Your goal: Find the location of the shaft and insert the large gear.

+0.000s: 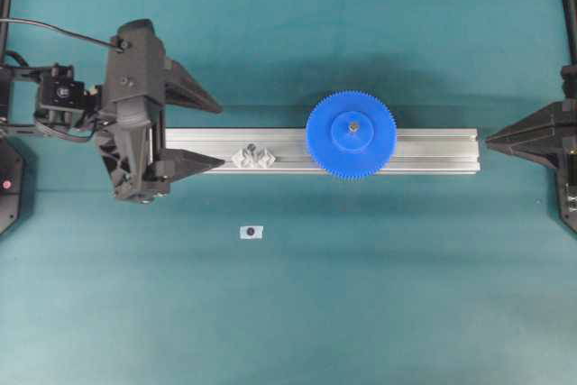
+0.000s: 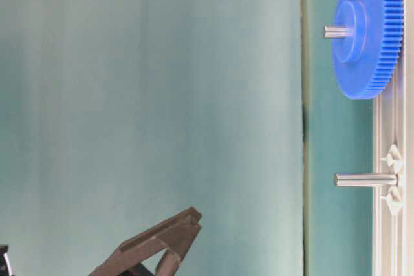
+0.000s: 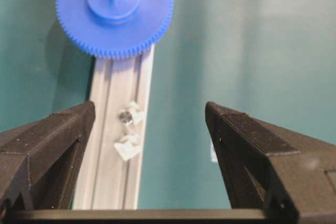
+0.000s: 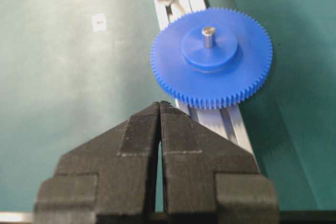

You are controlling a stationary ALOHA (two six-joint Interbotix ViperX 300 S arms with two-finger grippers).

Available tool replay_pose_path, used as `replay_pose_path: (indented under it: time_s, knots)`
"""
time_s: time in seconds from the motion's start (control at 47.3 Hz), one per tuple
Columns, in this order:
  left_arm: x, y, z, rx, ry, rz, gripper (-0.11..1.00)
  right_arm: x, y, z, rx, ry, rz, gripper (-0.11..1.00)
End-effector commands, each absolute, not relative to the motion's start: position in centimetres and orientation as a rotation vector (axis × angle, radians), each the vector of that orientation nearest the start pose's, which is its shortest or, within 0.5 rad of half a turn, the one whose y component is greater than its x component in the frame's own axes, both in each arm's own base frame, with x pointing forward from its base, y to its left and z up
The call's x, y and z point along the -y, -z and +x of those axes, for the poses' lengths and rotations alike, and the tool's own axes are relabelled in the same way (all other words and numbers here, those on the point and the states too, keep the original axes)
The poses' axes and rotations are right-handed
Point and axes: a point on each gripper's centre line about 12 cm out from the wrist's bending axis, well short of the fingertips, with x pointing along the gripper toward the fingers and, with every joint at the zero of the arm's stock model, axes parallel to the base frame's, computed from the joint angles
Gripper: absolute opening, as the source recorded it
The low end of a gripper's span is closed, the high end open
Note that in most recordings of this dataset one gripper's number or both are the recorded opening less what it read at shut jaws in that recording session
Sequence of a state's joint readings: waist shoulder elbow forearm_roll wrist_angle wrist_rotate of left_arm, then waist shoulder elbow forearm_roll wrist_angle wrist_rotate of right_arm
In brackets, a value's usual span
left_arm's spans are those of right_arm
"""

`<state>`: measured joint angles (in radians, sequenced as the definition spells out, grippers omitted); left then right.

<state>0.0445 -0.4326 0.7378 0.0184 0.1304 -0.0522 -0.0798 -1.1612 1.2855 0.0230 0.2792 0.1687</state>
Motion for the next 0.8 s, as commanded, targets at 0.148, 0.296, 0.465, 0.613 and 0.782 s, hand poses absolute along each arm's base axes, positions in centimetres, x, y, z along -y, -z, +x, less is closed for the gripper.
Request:
replay_pose_path:
  time_s: [0.148, 0.296, 0.465, 0.613, 0.782]
  knots:
    - [-1.25, -29.36, 31.71, -0.403, -0.047, -0.038, 0.85, 1.17, -21.79, 15.45, -0.422, 0.116, 0.216, 0.02]
    - [-1.25, -29.4, 31.64, -0.401, -0.047, -0.038, 0.85, 1.17, -21.73, 15.44, -0.424, 0.116, 0.216, 0.02]
    - [-1.24, -29.42, 31.66, -0.395, -0.046, -0.038, 0.85, 1.18, -21.73, 15.44, -0.424, 0.116, 0.214, 0.02]
    - [-1.24, -29.49, 31.64, -0.392, -0.046, -0.037, 0.85, 1.17, -21.73, 15.44, -0.424, 0.116, 0.216, 0.02]
    - [-1.29, -29.55, 31.66, -0.39, -0.048, -0.038, 0.85, 1.18, -21.67, 15.42, -0.425, 0.116, 0.214, 0.02]
